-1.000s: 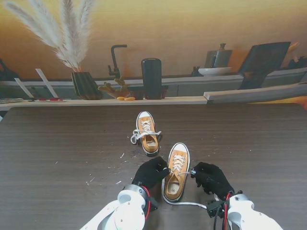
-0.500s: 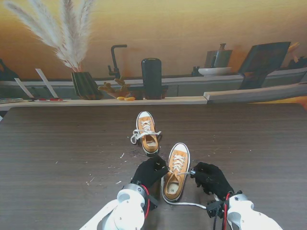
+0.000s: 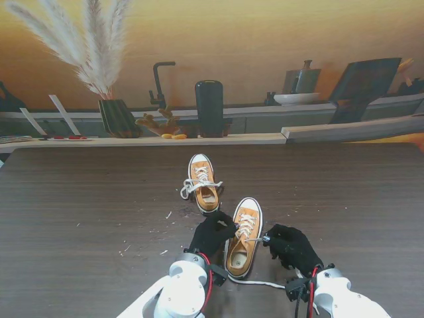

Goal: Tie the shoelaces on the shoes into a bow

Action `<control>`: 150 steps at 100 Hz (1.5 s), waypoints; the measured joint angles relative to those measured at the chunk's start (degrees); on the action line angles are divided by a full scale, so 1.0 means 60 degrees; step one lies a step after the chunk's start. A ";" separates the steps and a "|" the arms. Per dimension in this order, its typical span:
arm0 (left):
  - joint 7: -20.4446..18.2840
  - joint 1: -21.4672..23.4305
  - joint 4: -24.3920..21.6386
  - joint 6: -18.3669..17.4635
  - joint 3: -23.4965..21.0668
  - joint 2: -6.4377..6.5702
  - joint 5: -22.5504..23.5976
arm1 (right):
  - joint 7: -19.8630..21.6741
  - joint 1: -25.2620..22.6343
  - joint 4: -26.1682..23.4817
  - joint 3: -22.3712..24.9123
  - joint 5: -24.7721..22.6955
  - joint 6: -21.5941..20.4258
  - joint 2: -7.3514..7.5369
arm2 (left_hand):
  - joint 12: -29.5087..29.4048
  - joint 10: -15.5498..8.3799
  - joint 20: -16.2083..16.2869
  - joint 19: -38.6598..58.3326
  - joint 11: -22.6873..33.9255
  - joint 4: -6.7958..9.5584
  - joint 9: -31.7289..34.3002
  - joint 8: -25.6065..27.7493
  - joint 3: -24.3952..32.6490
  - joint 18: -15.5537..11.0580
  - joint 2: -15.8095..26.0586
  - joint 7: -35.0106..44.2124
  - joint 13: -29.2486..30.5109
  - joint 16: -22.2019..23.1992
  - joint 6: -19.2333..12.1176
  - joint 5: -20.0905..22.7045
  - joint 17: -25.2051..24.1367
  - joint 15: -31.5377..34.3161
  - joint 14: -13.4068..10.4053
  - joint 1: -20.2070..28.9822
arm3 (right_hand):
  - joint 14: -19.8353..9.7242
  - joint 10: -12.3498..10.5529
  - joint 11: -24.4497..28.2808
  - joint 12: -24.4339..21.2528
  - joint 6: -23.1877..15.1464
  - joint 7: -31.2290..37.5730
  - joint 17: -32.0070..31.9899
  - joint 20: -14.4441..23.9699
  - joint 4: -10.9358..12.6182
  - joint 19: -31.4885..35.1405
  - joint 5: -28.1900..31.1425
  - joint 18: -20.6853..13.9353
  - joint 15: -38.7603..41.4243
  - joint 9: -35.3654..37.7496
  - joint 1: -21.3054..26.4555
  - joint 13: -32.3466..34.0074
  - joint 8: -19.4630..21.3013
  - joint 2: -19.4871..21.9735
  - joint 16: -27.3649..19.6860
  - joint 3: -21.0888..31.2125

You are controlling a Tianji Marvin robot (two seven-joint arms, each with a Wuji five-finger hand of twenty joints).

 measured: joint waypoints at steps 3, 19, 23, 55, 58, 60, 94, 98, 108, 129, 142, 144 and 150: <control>0.0038 0.0001 0.0000 0.0000 0.0000 -0.0023 0.0000 | 0.0000 0.0000 0.0000 0.0000 0.0000 0.0000 0.0000 | 0.0000 0.0001 0.0000 0.0000 0.0126 -0.0059 0.0099 0.0001 -0.0049 0.0000 0.0044 0.0055 0.0098 0.0000 0.0000 -0.0152 -0.0032 -0.0037 -0.0027 0.0004 | 0.0000 0.0000 0.0000 0.0000 0.0000 0.0000 0.0000 0.0000 0.0000 0.0000 0.0000 0.0000 0.0000 0.0000 0.0000 0.0000 0.0000 0.0000 0.0000 0.0000; 0.0100 0.0000 0.0000 -0.0071 -0.0066 -0.0107 -0.0771 | 0.0018 -0.0006 -0.0004 0.0008 0.0002 0.0001 0.0002 | 0.0022 -0.0070 0.0000 -0.0032 0.0832 -0.0072 0.0347 0.0001 -0.0185 0.0000 0.0107 0.0205 0.0228 -0.0002 0.0000 -0.0236 -0.0129 0.0042 -0.0107 0.0075 | -0.0002 0.0000 0.0000 0.0000 0.0000 0.0000 0.0000 0.0000 0.0000 0.0000 0.0000 0.0000 0.0000 0.0000 0.0000 0.0000 0.0000 0.0000 -0.0001 0.0000; 0.0099 0.0000 0.0000 -0.0119 -0.0091 -0.0121 -0.1017 | 0.0023 -0.0011 -0.0008 0.0009 0.0002 0.0001 0.0003 | 0.0119 -0.0073 -0.0001 -0.0094 0.1065 -0.0079 0.0430 0.0001 -0.0261 0.0000 0.0109 0.0218 0.0239 -0.0002 0.0000 -0.0237 -0.0129 0.0161 -0.0143 0.0164 | -0.0002 0.0000 0.0000 0.0000 0.0000 0.0000 0.0000 0.0000 0.0000 0.0000 0.0000 0.0000 0.0000 0.0000 0.0000 0.0000 0.0000 0.0000 -0.0001 0.0000; 0.0040 0.0033 -0.0026 -0.0164 -0.0287 -0.0198 -0.1849 | 0.0027 -0.0024 -0.0021 0.0012 0.0002 0.0011 0.0004 | 0.1675 -0.0846 -0.0093 0.0247 0.3876 -0.0261 0.1526 -0.0222 -0.0268 0.0000 0.0110 0.0239 0.1502 0.0094 0.0006 -0.0205 0.0732 0.1727 -0.0392 0.0120 | -0.0004 0.0000 0.0000 0.0000 0.0000 0.0000 0.0000 -0.0006 0.0000 0.0000 0.0000 0.0000 0.0000 0.0000 0.0000 0.0000 0.0000 0.0000 0.0000 0.0000; 0.0040 0.0041 -0.0032 -0.0154 -0.0303 -0.0201 -0.1855 | 0.0027 -0.0024 -0.0021 0.0011 0.0002 0.0012 0.0004 | 0.1867 -0.0958 -0.0096 0.0302 0.4281 -0.0263 0.1626 -0.0229 -0.0268 0.0000 0.0108 0.0239 0.1719 0.0197 0.0007 -0.0203 0.0862 0.2086 -0.0457 0.0120 | -0.0004 0.0000 0.0000 0.0000 0.0000 0.0000 0.0000 -0.0006 0.0000 0.0000 0.0000 0.0000 0.0000 0.0000 0.0000 0.0000 0.0000 0.0000 -0.0001 0.0000; 0.0038 0.0048 -0.0042 -0.0148 -0.0317 -0.0201 -0.1866 | 0.0026 -0.0024 -0.0022 0.0009 0.0002 0.0012 0.0005 | 0.2030 -0.1041 -0.0104 0.0344 0.4549 -0.0268 0.1636 -0.0233 -0.0268 0.0005 0.0108 0.0239 0.1811 0.0252 0.0010 -0.0203 0.0984 0.2300 -0.0510 0.0120 | -0.0004 0.0000 0.0000 0.0000 0.0000 0.0000 0.0000 -0.0006 0.0000 0.0000 0.0000 0.0000 0.0000 0.0000 0.0000 0.0000 0.0000 0.0000 -0.0002 0.0000; -0.0097 0.0087 -0.0170 -0.0078 -0.0408 -0.0176 -0.2061 | 0.0026 -0.0045 -0.0037 0.0006 0.0011 -0.0001 0.0006 | 0.3349 -0.1676 -0.0115 0.1164 0.7180 -0.0273 0.1828 -0.0342 -0.0636 0.0436 0.0104 0.0230 0.2904 0.0623 0.0016 -0.0200 0.2208 0.4823 -0.1094 0.0487 | -0.0007 0.0000 0.0000 0.0001 0.0003 0.0000 0.0000 -0.0008 0.0000 0.0000 0.0000 0.0000 0.0000 0.0000 0.0000 0.0000 0.0000 0.0000 -0.0008 0.0000; -0.0108 0.0068 -0.0157 -0.0072 -0.0406 -0.0176 -0.2120 | 0.0026 -0.0051 -0.0041 0.0009 0.0014 -0.0003 0.0006 | 0.3425 -0.1744 -0.0115 0.1290 0.7321 -0.0273 0.1913 -0.0344 -0.0655 0.0437 0.0104 0.0227 0.2942 0.0626 0.0018 -0.0198 0.2336 0.5015 -0.1111 0.0431 | -0.0007 0.0000 0.0000 0.0001 0.0005 0.0000 0.0000 -0.0008 0.0000 0.0000 0.0000 0.0000 0.0000 0.0000 0.0000 0.0000 0.0000 0.0000 -0.0008 0.0000; -0.0138 -0.0028 -0.0057 -0.0042 -0.0391 -0.0187 -0.2290 | 0.0020 -0.0067 -0.0052 0.0015 0.0021 -0.0006 0.0006 | 0.3511 -0.1843 -0.0115 0.1555 0.7545 -0.0273 0.2066 -0.0446 -0.0655 0.0441 0.0104 0.0187 0.3270 0.0626 0.0477 0.0021 0.2636 0.5388 -0.1164 0.0540 | -0.0007 0.0000 0.0000 0.0001 0.0011 0.0000 0.0000 -0.0008 0.0000 0.0000 0.0000 0.0000 0.0000 0.0000 0.0001 0.0000 0.0000 0.0000 -0.0010 0.0000; -0.0227 -0.0155 0.0084 -0.0003 -0.0392 -0.0204 -0.2592 | 0.0020 -0.0091 -0.0070 0.0043 0.0033 -0.0008 0.0005 | 0.3601 -0.1925 -0.0116 0.2868 0.7768 -0.0273 0.2195 -0.0481 -0.0655 0.0450 -0.0025 0.0154 0.4068 0.0626 0.0477 0.0045 0.3993 0.6232 -0.1288 0.0523 | -0.0009 0.0000 0.0000 0.0001 0.0032 0.0000 0.0000 -0.0008 0.0000 0.0000 0.0000 0.0000 0.0000 0.0000 0.0001 0.0000 0.0000 0.0000 -0.0013 0.0000; -0.0263 -0.0166 0.0081 0.0042 -0.0403 -0.0214 -0.2879 | 0.0023 -0.0099 -0.0076 0.0057 0.0050 -0.0008 0.0005 | 0.3708 -0.1961 -0.0527 0.3892 0.7810 -0.0273 0.2204 -0.0581 -0.0655 0.0465 -0.0027 0.0141 0.4536 0.0626 0.0477 0.0045 0.5336 0.6915 -0.1325 0.0523 | -0.0009 0.0000 0.0000 0.0001 0.0048 0.0000 0.0000 -0.0008 0.0000 0.0000 0.0000 0.0000 0.0000 0.0000 0.0002 0.0000 0.0000 0.0000 -0.0013 0.0000; -0.0269 -0.0165 0.0076 0.0050 -0.0406 -0.0214 -0.2938 | 0.0023 -0.0101 -0.0078 0.0059 0.0050 -0.0008 0.0005 | 0.3710 -0.1961 -0.0653 0.4032 0.7813 -0.0273 0.2204 -0.0586 -0.0655 0.0471 -0.0027 0.0133 0.4536 0.0626 0.0477 0.0045 0.5533 0.7035 -0.1326 0.0523 | -0.0009 0.0000 0.0000 0.0001 0.0050 -0.0001 0.0000 -0.0008 0.0000 0.0000 0.0000 0.0000 0.0000 0.0000 0.0002 0.0000 0.0000 0.0000 -0.0013 0.0000; -0.0316 -0.0155 0.0037 0.0081 -0.0427 -0.0213 -0.3052 | 0.0022 -0.0111 -0.0084 0.0069 0.0051 -0.0008 0.0004 | 0.3722 -0.1961 -0.0926 0.4605 0.7817 -0.0273 0.2227 -0.0591 -0.0655 0.0907 -0.0027 0.0076 0.4549 0.0626 0.0477 0.0048 0.6197 0.7504 -0.1327 0.0523 | -0.0009 0.0000 0.0000 0.0001 0.0056 -0.0001 0.0000 -0.0008 0.0000 0.0000 0.0000 0.0000 0.0000 0.0000 0.0002 0.0000 0.0000 0.0000 -0.0014 0.0000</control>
